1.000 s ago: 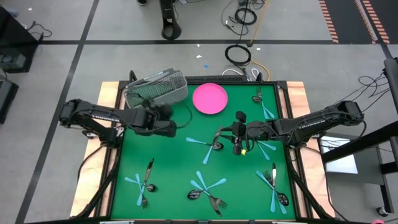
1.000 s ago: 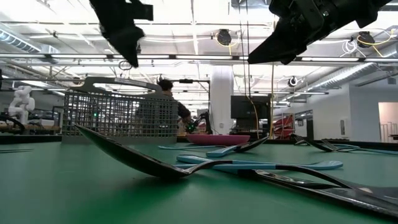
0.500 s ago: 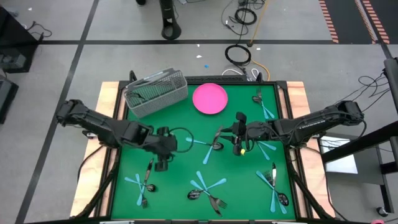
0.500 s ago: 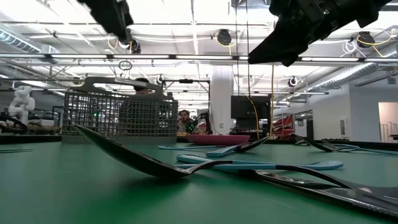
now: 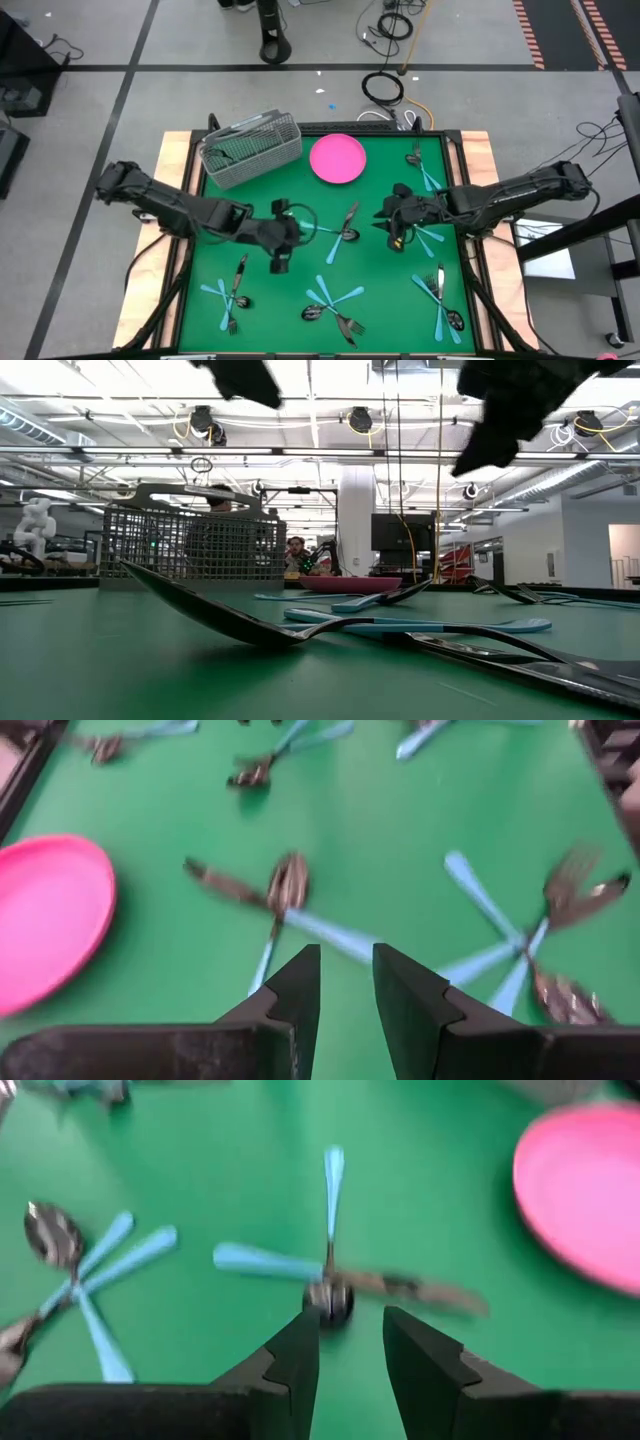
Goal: Sort silverware
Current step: Put the blue fork into the gray silverware holder
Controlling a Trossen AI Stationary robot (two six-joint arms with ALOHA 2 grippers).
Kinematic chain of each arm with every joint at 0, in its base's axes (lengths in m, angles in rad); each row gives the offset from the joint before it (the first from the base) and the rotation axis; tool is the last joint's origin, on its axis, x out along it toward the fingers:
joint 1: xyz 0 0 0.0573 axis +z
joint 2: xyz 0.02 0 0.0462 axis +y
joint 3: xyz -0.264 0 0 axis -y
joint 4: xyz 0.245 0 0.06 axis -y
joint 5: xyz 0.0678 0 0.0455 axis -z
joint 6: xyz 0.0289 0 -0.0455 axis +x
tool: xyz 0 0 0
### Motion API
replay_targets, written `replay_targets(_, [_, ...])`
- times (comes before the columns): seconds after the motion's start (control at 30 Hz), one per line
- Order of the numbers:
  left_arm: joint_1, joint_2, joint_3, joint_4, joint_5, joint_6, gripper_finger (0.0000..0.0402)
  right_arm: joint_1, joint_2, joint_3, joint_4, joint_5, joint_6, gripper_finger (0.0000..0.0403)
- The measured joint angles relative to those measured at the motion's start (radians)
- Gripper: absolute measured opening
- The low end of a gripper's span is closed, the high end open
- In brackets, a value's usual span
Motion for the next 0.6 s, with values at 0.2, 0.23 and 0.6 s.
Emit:
replay_targets(0.2, [0.109, 0.102, 0.000, 0.202, 0.141, 0.136, 0.0098, 0.057, -0.078, 0.000, -0.164, 0.181, 0.098, 0.0102])
replay_targets(0.23, [0.124, 0.121, 0.000, 0.237, 0.164, 0.150, 0.0098, 0.069, -0.094, 0.000, -0.179, 0.224, 0.107, 0.0102])
replay_targets(0.6, [0.200, 0.254, 0.028, 0.257, 0.326, 0.192, 0.0098, 0.094, -0.175, 0.000, -0.209, 0.289, 0.096, 0.0102])
